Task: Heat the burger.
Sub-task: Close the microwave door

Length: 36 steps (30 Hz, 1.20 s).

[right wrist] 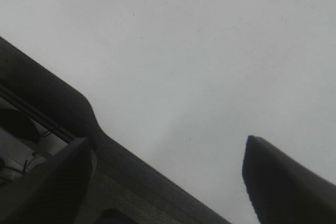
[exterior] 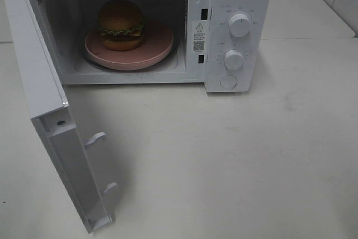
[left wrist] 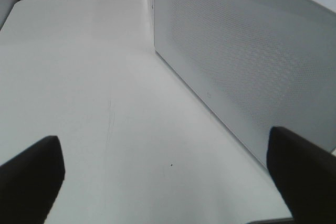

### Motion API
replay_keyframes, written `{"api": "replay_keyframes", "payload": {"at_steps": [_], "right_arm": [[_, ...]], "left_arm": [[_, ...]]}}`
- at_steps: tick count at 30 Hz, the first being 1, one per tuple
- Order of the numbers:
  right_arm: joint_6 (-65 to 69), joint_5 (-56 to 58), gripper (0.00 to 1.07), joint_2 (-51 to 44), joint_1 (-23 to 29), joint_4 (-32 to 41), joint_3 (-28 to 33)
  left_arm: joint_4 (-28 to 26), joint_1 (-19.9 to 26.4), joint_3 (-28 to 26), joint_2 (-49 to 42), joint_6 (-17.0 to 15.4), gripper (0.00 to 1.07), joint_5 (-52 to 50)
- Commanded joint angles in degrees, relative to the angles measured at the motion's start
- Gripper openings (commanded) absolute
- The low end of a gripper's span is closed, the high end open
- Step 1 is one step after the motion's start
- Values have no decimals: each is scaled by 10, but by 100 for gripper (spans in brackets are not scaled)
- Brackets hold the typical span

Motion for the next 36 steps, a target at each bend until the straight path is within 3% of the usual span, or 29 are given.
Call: {"api": "replay_keyframes", "payload": {"at_steps": [1,12,19,21,36], "right_arm": [[8,4,76,-49,-14,5,47],[6,-23,76,-184,-181,20,134],[6,-28,76,-256,-238,49,159],[6,-48,76,-308,-278,56,159],[4,-83,76,-445,-354,77,180]], "left_arm": [[-1,-3,2,-13,-3,100,-6],[-1,-3,2,-13,-3,100,-6],[-1,-3,2,-13,-3,100,-6],[-1,-3,2,-13,-3,100,-6],[-1,-3,2,-13,-3,100,-6]]}}
